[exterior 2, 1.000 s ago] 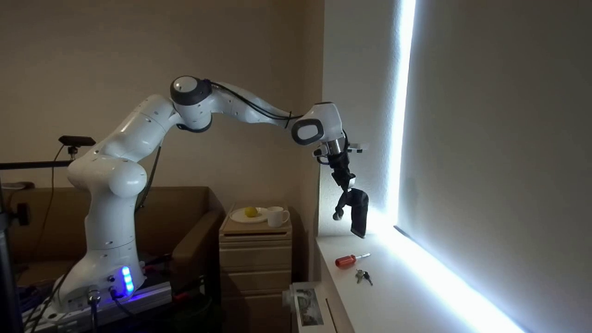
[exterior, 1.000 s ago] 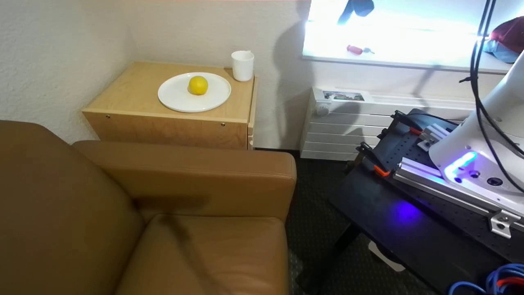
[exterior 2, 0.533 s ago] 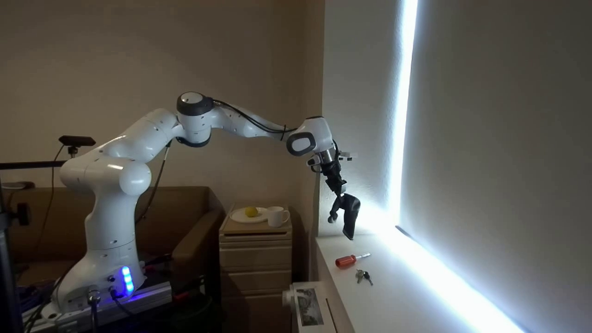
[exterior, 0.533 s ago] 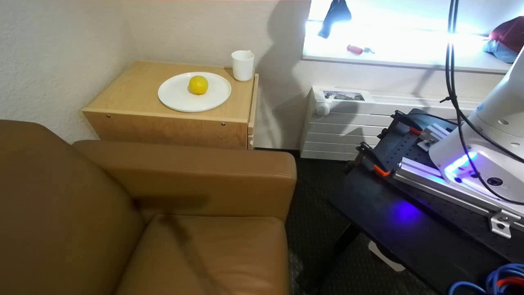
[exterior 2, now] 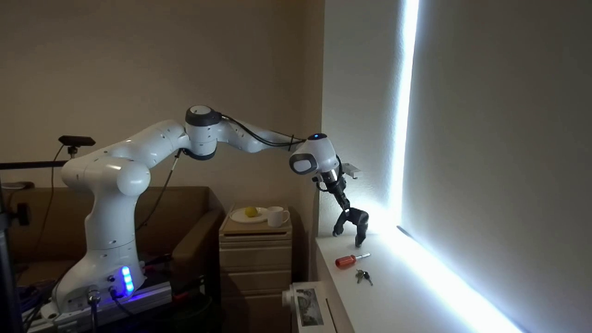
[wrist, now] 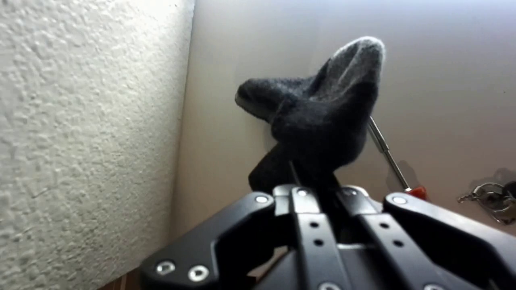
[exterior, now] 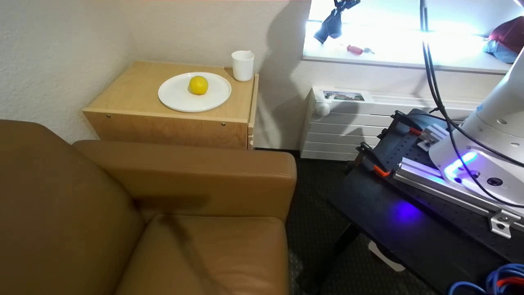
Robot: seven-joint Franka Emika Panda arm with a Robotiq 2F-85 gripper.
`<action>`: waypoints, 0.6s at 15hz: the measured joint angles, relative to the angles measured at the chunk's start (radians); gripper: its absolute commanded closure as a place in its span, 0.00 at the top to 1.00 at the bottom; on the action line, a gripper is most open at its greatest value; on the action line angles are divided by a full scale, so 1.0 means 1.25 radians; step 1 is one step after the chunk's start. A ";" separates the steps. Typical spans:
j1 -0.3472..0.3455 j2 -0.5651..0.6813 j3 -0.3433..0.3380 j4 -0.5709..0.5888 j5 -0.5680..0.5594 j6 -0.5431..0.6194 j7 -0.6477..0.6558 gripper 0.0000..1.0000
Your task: Take the object and put it on the window seal
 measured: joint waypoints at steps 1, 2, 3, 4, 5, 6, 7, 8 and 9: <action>0.000 0.020 -0.003 -0.001 0.024 0.000 0.000 0.45; -0.003 0.036 -0.004 -0.001 0.034 -0.001 0.001 0.51; -0.007 0.049 -0.007 -0.001 0.035 -0.011 0.001 0.59; -0.013 0.059 -0.010 0.000 0.031 -0.030 0.001 0.65; -0.021 0.068 -0.015 0.002 0.025 -0.057 0.001 0.73; -0.027 0.074 -0.024 0.004 0.019 -0.086 0.001 0.81; -0.031 0.077 -0.035 0.004 0.010 -0.120 0.000 0.87; -0.033 0.077 -0.052 0.006 -0.006 -0.165 0.000 0.94; -0.031 0.077 -0.080 0.006 -0.023 -0.212 0.000 0.98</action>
